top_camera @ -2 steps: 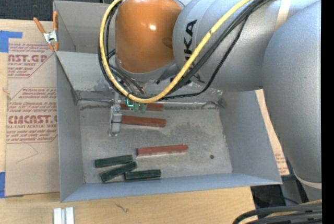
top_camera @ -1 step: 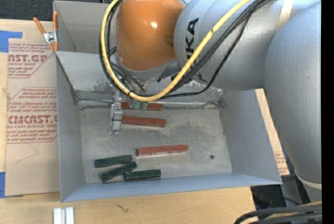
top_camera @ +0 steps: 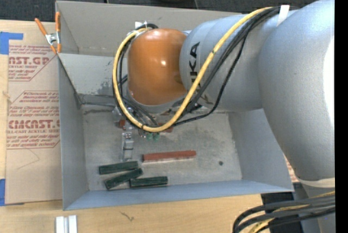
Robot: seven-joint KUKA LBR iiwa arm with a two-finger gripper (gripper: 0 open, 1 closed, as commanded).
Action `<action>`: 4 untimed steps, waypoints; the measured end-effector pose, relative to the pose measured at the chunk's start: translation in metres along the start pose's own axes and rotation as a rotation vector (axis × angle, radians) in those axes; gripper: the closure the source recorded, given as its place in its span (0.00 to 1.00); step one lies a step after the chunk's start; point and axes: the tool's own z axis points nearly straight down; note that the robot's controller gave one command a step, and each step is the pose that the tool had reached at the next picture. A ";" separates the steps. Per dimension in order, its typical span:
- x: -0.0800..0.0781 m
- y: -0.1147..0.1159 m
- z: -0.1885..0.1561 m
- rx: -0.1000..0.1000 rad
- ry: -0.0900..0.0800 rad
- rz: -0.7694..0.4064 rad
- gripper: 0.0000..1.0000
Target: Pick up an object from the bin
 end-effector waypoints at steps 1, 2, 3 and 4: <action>0.030 -0.013 0.059 0.003 0.012 -0.054 0.00; 0.040 -0.021 0.045 0.001 0.006 -0.052 0.00; 0.049 -0.020 0.098 0.000 0.002 -0.026 0.00; 0.054 -0.026 0.097 0.000 0.006 -0.040 1.00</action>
Offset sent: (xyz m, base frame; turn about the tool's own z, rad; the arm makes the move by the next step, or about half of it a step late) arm -0.0379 -0.0237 -0.0449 -0.0522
